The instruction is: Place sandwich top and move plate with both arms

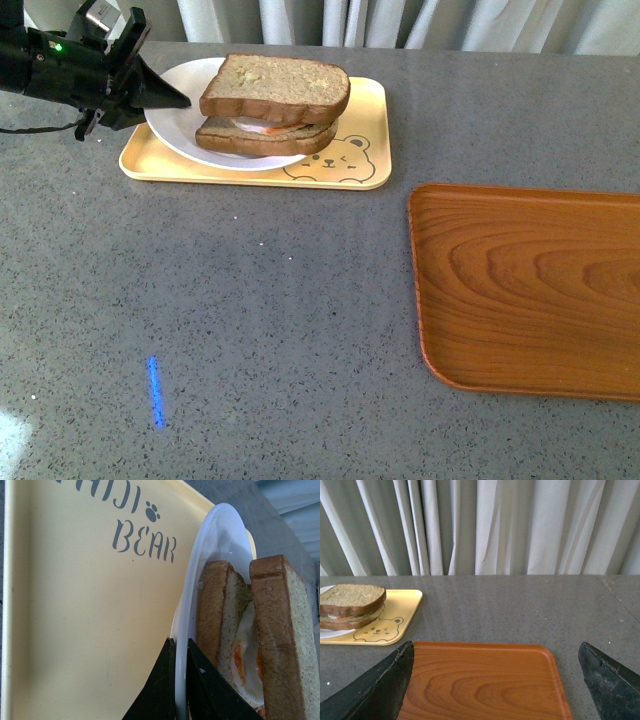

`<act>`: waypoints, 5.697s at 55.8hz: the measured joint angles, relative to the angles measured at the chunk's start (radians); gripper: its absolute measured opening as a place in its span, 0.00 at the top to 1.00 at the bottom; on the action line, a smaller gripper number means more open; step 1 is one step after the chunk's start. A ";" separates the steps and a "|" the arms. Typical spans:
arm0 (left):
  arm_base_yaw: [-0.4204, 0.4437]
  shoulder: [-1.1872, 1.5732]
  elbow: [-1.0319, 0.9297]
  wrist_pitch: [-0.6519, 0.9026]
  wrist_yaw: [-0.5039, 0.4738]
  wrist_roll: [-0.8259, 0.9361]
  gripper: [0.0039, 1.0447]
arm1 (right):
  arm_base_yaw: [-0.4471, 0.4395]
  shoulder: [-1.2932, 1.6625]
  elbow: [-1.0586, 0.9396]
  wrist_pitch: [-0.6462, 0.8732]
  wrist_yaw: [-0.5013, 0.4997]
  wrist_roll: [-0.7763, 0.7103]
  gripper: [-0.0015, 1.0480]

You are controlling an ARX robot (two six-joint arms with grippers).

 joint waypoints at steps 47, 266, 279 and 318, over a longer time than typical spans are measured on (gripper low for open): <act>0.023 0.065 0.123 -0.130 0.007 0.104 0.18 | 0.000 0.000 0.000 0.000 0.000 0.000 0.09; -0.052 -2.295 -1.687 0.167 -0.795 0.401 0.99 | 0.000 0.000 0.000 0.000 0.000 0.000 0.09; -0.052 -2.422 -1.687 0.004 -0.794 0.401 0.99 | 0.000 0.000 0.000 0.000 0.000 0.000 0.09; -0.053 -2.484 -1.687 -0.039 -0.795 0.401 0.23 | 0.000 0.000 0.000 0.000 0.000 0.000 0.09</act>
